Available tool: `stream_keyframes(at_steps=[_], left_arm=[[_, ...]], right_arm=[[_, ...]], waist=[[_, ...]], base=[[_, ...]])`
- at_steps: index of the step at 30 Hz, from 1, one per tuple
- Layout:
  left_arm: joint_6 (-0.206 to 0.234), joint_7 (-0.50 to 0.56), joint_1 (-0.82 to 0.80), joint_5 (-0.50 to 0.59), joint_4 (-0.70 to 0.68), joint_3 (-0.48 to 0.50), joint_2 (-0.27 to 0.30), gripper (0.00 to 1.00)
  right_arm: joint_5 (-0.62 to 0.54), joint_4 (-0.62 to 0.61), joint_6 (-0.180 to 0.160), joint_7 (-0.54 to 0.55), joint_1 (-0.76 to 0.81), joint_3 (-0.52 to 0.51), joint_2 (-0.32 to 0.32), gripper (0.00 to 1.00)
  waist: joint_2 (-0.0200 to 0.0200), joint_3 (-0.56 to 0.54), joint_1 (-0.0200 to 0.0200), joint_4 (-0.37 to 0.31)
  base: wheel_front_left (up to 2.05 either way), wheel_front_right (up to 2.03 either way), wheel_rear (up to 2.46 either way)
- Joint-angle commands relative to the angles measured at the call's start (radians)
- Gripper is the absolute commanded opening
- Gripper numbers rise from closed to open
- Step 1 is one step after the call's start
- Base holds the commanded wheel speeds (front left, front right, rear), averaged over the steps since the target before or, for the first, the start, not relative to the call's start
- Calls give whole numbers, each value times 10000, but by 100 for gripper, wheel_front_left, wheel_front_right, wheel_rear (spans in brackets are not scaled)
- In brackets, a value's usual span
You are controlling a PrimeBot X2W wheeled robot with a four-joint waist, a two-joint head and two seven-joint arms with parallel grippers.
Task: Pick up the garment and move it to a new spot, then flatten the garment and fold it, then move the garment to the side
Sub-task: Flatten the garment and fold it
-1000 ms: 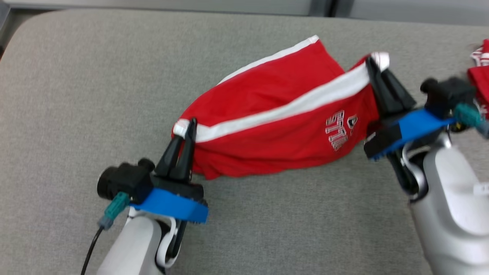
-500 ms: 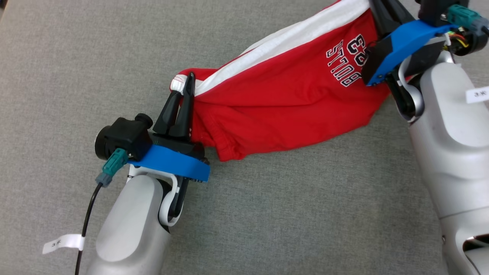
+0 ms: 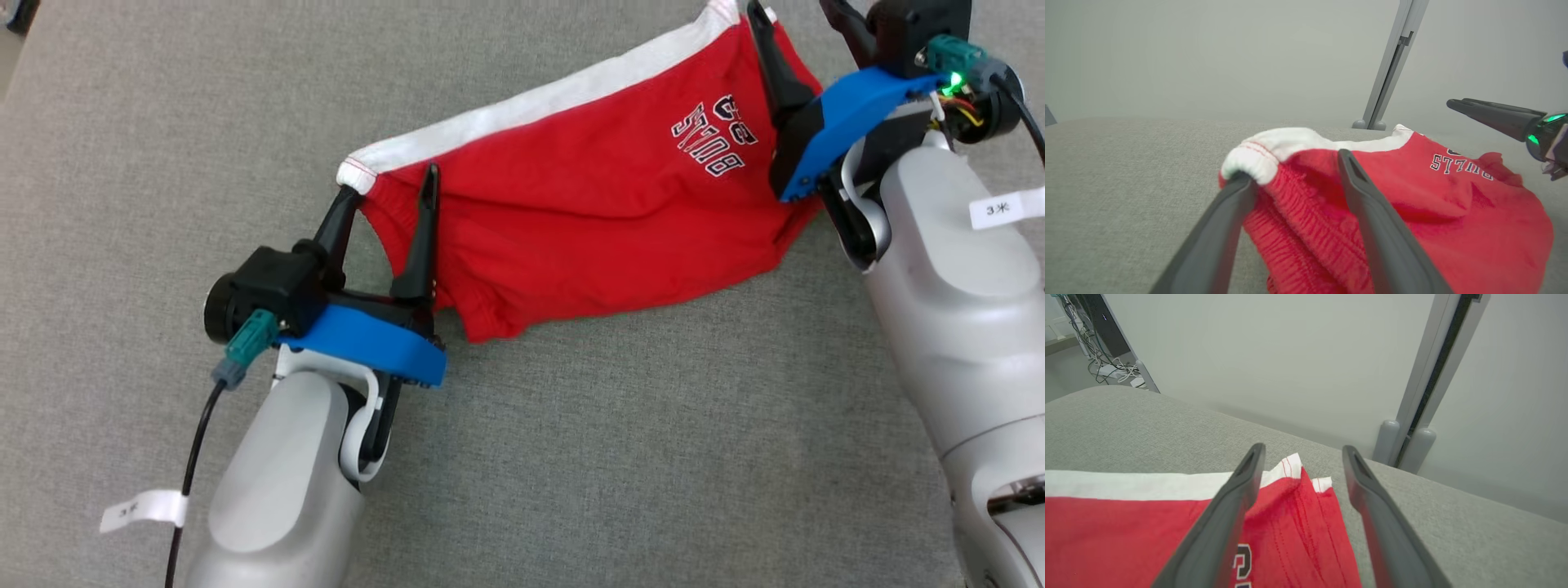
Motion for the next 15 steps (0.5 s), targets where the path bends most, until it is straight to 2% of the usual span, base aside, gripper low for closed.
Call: stream_keyframes(at_steps=[1, 9, 15], left_arm=[[72, -43, 323, 106, -121, 82, -10, 100], [249, -43, 1621, 503, -873, 185, -7, 100], [474, -43, 2497, 825, -1635, 757, 273, 100]], right_arm=[[53, 182, 4, -171, 263, 162, -179, 100], [448, 683, 4, -487, 1022, 547, -763, 100], [743, 1020, 4, -506, 1455, 710, -1097, 100]], waist=[[0, -202, -1, -71], [0, -839, -1, -93], [0, -1118, -1, 165]], base=[[0, 0, 0], [0, 0, 0], [0, 0, 0]])
